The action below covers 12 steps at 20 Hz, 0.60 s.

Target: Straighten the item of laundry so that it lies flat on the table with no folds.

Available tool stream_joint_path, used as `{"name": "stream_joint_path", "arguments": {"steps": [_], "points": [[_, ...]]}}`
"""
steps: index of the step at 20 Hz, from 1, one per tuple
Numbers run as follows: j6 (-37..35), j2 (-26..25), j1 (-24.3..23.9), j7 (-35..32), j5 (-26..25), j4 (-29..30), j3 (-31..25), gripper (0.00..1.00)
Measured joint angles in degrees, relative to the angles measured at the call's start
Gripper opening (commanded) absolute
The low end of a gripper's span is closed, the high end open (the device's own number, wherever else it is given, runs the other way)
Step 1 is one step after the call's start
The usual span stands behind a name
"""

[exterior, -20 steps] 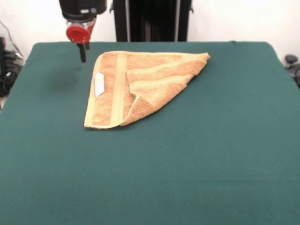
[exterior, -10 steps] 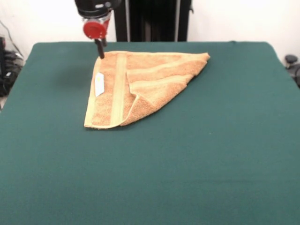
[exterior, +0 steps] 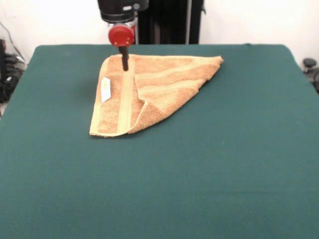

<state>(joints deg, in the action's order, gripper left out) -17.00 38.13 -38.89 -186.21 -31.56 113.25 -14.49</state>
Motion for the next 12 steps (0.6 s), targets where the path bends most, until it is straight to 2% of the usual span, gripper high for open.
{"name": "stream_joint_path", "arguments": {"steps": [8, 12], "points": [[8.0, -0.7, 3.6, 0.0, -0.8, 0.0, 0.6, 1.0], [11.9, -2.8, 4.5, 0.0, -0.8, -0.2, 0.7, 1.0]]}}
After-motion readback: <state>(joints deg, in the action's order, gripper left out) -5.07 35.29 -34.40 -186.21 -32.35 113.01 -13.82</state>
